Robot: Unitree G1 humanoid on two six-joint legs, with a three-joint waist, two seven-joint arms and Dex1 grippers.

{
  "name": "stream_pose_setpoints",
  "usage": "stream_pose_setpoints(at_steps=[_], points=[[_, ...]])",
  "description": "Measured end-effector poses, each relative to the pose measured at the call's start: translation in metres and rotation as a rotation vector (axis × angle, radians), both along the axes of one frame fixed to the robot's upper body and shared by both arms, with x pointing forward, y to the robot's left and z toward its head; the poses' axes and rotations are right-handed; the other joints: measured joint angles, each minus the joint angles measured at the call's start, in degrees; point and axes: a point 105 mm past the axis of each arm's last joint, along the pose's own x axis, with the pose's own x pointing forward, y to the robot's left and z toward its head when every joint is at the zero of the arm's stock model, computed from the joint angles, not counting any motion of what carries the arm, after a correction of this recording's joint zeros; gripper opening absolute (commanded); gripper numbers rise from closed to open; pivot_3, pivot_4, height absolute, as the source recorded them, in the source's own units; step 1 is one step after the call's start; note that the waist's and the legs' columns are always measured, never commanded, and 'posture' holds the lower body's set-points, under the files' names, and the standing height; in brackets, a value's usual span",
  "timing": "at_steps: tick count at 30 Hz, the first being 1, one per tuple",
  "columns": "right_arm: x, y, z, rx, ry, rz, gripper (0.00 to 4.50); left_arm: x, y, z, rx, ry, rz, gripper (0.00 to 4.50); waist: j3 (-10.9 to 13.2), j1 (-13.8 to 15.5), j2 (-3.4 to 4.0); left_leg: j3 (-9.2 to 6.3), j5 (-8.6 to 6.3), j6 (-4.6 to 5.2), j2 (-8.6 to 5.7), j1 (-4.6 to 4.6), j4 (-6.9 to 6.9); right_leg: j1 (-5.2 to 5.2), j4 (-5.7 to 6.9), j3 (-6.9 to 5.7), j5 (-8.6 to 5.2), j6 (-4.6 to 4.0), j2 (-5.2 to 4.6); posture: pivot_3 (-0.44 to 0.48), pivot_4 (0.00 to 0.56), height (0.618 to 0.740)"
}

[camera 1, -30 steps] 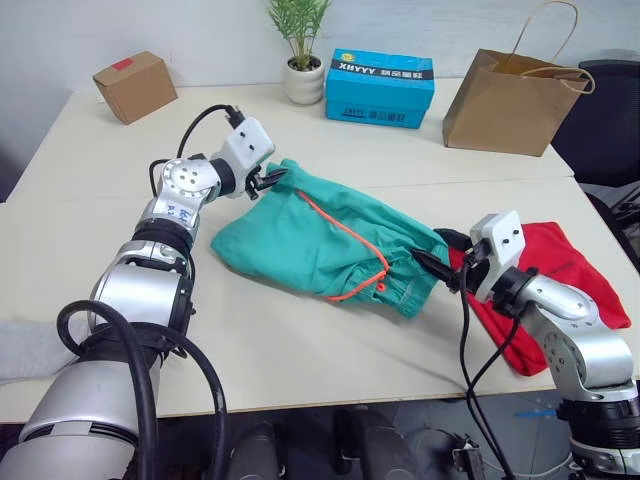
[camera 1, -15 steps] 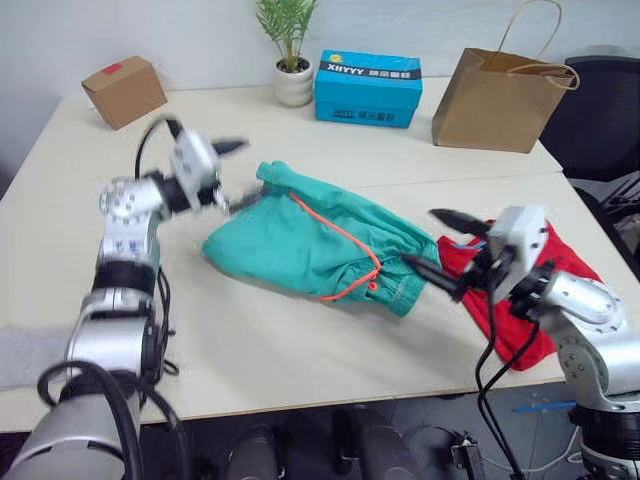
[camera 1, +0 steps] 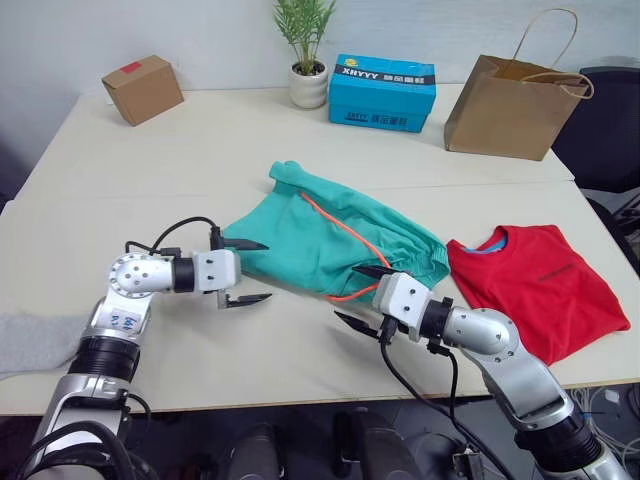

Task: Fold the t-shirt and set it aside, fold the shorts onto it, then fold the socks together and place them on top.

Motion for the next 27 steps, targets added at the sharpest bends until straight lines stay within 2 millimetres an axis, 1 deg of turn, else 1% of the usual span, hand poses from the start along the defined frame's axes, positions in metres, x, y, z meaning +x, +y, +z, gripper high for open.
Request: stream_pose_setpoints(at_steps=[2,3,6,9,10,11,12,15,16,17,18,19,20,22,23,25,27], points=[[0.004,-0.004,-0.005,-0.072,-0.028,-0.015,4.13,0.009,-0.009,-0.004,0.038,-0.031,-0.011,4.5,-0.01,-0.02,-0.01,0.0,0.0,0.0,0.01,0.01,-0.03,0.0,-0.02,-0.02,0.0,0.0,0.02,0.0,0.15,0.74],[0.006,-0.008,-0.01,-0.102,-0.029,-0.033,4.13,0.013,-0.012,-0.003,0.052,-0.059,-0.017,4.5,-0.02,-0.02,-0.03,0.0,0.0,0.0,0.01,0.03,-0.04,0.0,-0.01,-0.03,0.0,0.0,0.02,0.0,0.15,0.74],[0.011,-0.014,-0.018,-0.154,-0.025,-0.06,3.53,0.029,-0.015,-0.002,0.074,-0.087,0.017,3.9,-0.18,0.02,-0.03,0.0,0.02,0.01,-0.02,0.07,-0.01,0.03,0.02,-0.04,0.0,0.0,0.0,0.0,0.15,0.74],[0.015,-0.016,-0.018,-0.174,-0.034,-0.068,2.5,0.037,-0.011,-0.009,0.09,-0.072,0.053,3.0,-0.53,-0.14,-0.08,0.01,0.03,0.03,-0.01,0.25,-0.02,0.2,0.04,-0.03,0.01,0.01,-0.01,0.0,0.15,0.74],[0.018,-0.016,-0.017,-0.181,-0.041,-0.068,2.2,0.038,-0.011,-0.011,0.101,-0.07,0.055,2.75,-0.56,-0.19,-0.1,0.01,0.03,0.03,-0.01,0.48,-0.05,0.41,0.03,-0.03,0.01,0.01,-0.01,0.0,0.15,0.74],[0.02,-0.016,-0.015,-0.183,-0.048,-0.066,1.82,0.039,-0.01,-0.014,0.112,-0.062,0.056,2.39,-0.56,-0.21,-0.1,0.01,0.03,0.02,0.0,0.8,-0.13,0.76,-0.04,-0.04,0.0,0.0,0.02,0.0,0.15,0.74],[0.021,-0.015,-0.014,-0.183,-0.057,-0.06,1.45,0.038,-0.009,-0.018,0.119,-0.046,0.057,2.08,-0.63,-0.26,-0.11,0.0,0.01,0.0,0.02,1.02,-0.25,0.99,-0.1,-0.04,-0.02,-0.01,0.02,0.0,0.15,0.74],[0.022,-0.016,-0.015,-0.19,-0.055,-0.048,0.44,0.034,-0.006,-0.026,0.128,0.008,0.048,1.12,-0.99,-0.36,-0.22,-0.01,0.01,-0.05,0.08,1.05,-0.31,1.0,-0.09,-0.04,-0.04,-0.03,0.06,0.0,0.15,0.74],[0.023,-0.016,-0.017,-0.193,-0.055,-0.032,0.11,0.029,-0.001,-0.032,0.106,0.045,0.059,0.8,-1.08,-0.68,-0.18,0.02,0.01,-0.09,0.1,1.06,-0.33,0.99,-0.08,-0.01,-0.05,-0.05,0.08,0.0,0.15,0.74],[0.023,-0.016,-0.018,-0.195,-0.057,-0.021,0.0,0.025,0.003,-0.035,0.076,0.066,0.073,0.51,-1.11,-1.1,-0.17,0.06,-0.01,-0.11,0.13,1.1,-0.36,0.98,-0.05,0.01,-0.09,-0.06,0.07,0.0,0.15,0.74],[0.023,-0.017,-0.02,-0.197,-0.052,-0.009,0.0,0.02,0.008,-0.037,0.039,0.085,0.088,0.19,-1.12,-1.56,-0.19,0.05,-0.02,-0.15,0.16,1.1,-0.38,0.97,-0.02,0.0,-0.15,-0.07,0.08,0.0,0.15,0.74],[0.022,-0.018,-0.021,-0.196,-0.052,0.003,0.0,0.016,0.012,-0.038,0.018,0.104,0.103,0.03,-1.13,-1.82,-0.19,0.05,-0.03,-0.2,0.2,1.1,-0.42,0.94,-0.02,0.0,-0.18,-0.11,0.12,0.0,0.15,0.74],[0.021,-0.017,-0.022,-0.196,-0.054,0.035,0.0,0.006,0.022,-0.039,0.007,0.127,0.121,0.03,-1.13,-2.34,-0.18,0.07,-0.07,-0.33,0.22,1.21,-0.59,0.91,0.02,0.04,-0.31,-0.18,0.13,0.0,0.15,0.74],[0.018,-0.018,-0.023,-0.207,-0.059,0.081,0.0,-0.01,0.028,-0.04,-0.017,0.143,0.136,0.03,-1.14,-2.7,-0.17,0.08,-0.06,-0.43,0.19,1.43,-0.91,0.96,-0.01,0.08,-0.46,-0.18,0.12,0.0,0.15,0.74],[0.016,-0.018,-0.023,-0.205,-0.067,0.124,0.0,-0.024,0.031,-0.041,-0.027,0.16,0.151,0.03,-1.14,-3.07,-0.17,0.09,-0.09,-0.49,0.2,1.48,-1.06,0.96,-0.04,0.08,-0.55,-0.2,0.13,0.0,0.15,0.74],[0.011,-0.019,-0.024,-0.207,-0.076,0.203,0.0,-0.049,0.032,-0.043,-0.044,0.196,0.188,0.03,-1.13,-3.32,-0.16,0.06,-0.18,-0.58,0.2,1.52,-1.19,0.95,-0.05,0.1,-0.72,-0.23,0.14,0.0,0.15,0.74],[0.006,-0.021,-0.026,-0.212,-0.091,0.275,0.0,-0.076,0.026,-0.044,-0.057,0.241,0.218,0.03,-1.12,-3.25,-0.15,0.03,-0.26,-0.57,0.2,1.52,-1.21,0.95,-0.1,0.12,-0.78,-0.23,0.14,0.0,0.15,0.74]])
